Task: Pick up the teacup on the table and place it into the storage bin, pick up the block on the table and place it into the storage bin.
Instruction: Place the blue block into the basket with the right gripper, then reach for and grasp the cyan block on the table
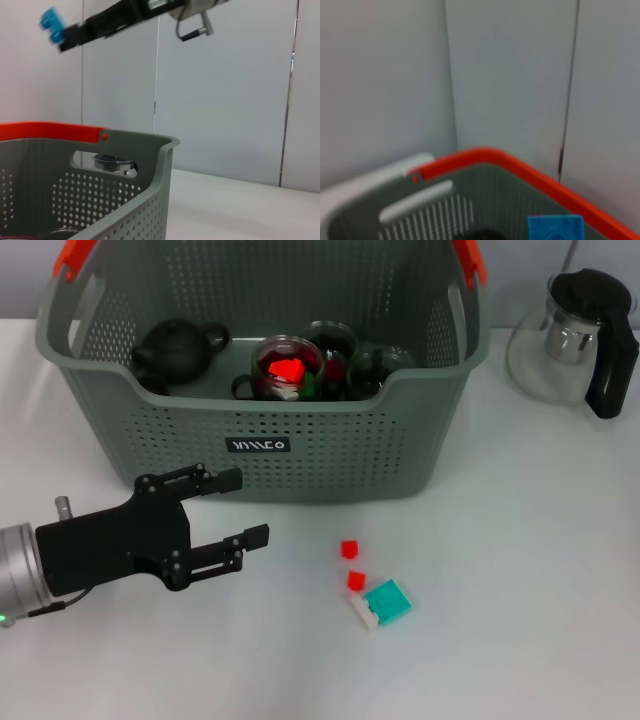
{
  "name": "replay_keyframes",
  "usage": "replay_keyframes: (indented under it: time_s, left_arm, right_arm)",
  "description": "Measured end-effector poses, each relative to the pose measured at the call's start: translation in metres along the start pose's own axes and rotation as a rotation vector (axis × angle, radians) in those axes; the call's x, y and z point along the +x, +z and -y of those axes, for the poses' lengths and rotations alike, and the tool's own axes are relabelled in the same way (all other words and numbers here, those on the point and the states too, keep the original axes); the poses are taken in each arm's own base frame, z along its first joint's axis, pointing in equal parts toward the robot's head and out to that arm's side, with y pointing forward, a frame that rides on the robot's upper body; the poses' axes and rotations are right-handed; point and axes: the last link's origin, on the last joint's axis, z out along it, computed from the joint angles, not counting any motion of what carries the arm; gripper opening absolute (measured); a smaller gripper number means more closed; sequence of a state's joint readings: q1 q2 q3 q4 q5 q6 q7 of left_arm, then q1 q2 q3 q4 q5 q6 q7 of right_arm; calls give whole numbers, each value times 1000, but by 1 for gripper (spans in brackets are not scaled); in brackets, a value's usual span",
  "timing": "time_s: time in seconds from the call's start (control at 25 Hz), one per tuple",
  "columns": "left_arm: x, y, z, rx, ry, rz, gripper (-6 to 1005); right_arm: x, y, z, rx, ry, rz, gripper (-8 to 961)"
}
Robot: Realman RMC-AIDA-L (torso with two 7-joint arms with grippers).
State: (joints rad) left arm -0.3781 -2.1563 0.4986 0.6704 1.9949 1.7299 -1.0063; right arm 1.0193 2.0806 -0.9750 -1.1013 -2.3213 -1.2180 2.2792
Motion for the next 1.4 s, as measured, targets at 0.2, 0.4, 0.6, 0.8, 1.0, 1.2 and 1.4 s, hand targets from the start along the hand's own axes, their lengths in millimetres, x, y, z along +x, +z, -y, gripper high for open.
replay_keyframes:
  time_s: [0.2,0.4,0.6,0.8,1.0,1.2,1.4]
  left_arm:
    - [0,1,-1,0,-2,-1,703]
    - [-1,0,-2,2,-6,-1,703]
    - [-2,1,-2,3,-7,-1,703]
    - [-3,0,-1,8,-9,3,703]
    - [-4,-1,-3,11,-13,3,703]
    - [-4,-3,-2,26,-11,-2,703]
    - [-4,-4,-1,32,-10,-5,703]
  right_arm:
    - [2,46,-20,66,-118,-168,527]
    - [15,73,-29,88,-156,-244,535]
    - [26,88,-38,68,-188,-312,544]
    - [23,91,-44,42,-171,-295,552]
    - [20,91,-46,39,-175,-288,560]
    - [15,89,-46,36,-179,-241,569]
    - [6,76,-47,7,-165,-150,622]
